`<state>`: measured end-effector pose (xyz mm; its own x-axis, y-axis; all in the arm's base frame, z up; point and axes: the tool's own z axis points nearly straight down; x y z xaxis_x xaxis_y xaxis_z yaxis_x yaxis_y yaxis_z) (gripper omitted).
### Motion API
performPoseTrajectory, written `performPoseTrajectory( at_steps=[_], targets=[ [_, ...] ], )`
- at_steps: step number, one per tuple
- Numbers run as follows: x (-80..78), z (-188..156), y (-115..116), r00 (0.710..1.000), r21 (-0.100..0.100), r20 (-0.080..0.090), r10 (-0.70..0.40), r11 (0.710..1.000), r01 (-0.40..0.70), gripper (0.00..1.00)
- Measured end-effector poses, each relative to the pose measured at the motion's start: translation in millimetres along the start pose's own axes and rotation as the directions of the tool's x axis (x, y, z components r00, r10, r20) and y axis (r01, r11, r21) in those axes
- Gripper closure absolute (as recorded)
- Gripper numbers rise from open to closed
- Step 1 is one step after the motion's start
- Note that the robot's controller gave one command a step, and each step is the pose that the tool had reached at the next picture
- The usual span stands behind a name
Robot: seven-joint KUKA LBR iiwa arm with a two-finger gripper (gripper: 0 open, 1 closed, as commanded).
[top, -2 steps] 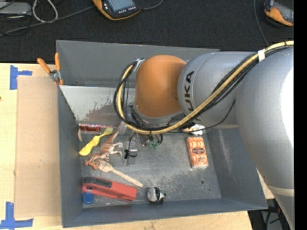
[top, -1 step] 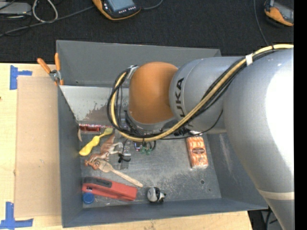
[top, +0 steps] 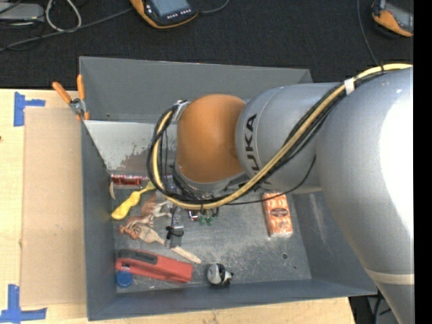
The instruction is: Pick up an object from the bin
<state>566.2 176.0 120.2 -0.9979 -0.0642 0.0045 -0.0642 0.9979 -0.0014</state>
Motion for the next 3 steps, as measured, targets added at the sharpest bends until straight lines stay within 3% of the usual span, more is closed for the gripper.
performPoseTrajectory(
  at_steps=[1, 2, 3],
  targets=[
    [42.2, 31.6, 29.9, 0.997, 0.001, 0.006, 0.076, 0.997, -0.076, 0.0],
    [58.6, 46.9, 42.9, 0.995, 0.003, -0.004, 0.104, 0.995, -0.104, 0.0],
    [71.0, 29.5, 43.9, 0.993, 0.003, 0.0, 0.12, 0.993, -0.12, 0.0]
  ],
)
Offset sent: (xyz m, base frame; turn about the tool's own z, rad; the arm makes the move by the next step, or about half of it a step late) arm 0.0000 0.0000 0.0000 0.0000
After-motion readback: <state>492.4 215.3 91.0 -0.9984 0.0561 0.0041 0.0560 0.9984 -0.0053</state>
